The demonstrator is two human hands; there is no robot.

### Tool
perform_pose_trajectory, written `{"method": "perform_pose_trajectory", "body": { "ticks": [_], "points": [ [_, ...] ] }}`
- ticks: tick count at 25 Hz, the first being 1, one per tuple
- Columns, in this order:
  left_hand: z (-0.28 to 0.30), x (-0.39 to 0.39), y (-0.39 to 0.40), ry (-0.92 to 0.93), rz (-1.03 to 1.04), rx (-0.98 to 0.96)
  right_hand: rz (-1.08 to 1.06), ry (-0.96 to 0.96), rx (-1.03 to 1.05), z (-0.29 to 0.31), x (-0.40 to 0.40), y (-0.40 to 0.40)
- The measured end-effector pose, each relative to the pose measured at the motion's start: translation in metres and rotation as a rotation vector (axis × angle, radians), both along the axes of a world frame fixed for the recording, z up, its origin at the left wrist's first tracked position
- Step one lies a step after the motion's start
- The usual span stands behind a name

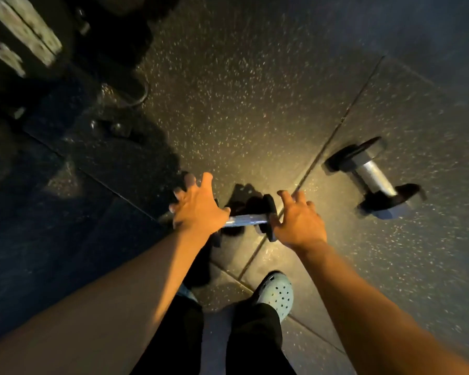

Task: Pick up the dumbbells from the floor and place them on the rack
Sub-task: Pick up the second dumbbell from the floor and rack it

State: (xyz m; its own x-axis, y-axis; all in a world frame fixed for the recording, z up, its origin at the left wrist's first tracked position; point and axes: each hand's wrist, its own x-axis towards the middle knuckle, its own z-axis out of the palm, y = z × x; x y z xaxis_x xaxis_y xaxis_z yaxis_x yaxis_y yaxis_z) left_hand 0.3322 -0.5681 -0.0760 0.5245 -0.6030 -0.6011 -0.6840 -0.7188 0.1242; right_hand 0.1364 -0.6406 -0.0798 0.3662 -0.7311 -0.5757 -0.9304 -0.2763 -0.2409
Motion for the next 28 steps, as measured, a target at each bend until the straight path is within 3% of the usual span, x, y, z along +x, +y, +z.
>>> {"method": "perform_pose_trajectory", "body": {
  "ticks": [3, 7, 14, 21, 28],
  "points": [
    [-0.082, -0.008, 0.013, 0.021, 0.103, 0.075, -0.033, -0.019, 0.044, -0.082, 0.002, 0.007],
    [-0.144, -0.018, 0.035, 0.065, 0.184, 0.073, -0.090, 0.009, 0.033, -0.142, 0.001, 0.015],
    [-0.165, -0.031, 0.035, 0.178, 0.493, -0.127, -0.319, -0.119, -0.002, -0.155, 0.010, 0.011],
    [-0.061, -0.018, 0.029, 0.140, 0.482, -0.232, -0.333, -0.260, -0.055, -0.063, 0.019, 0.008],
    [0.171, 0.003, 0.006, 0.104, 0.493, -0.364, -0.342, -0.443, -0.212, 0.155, 0.037, -0.007]
  ]
}}
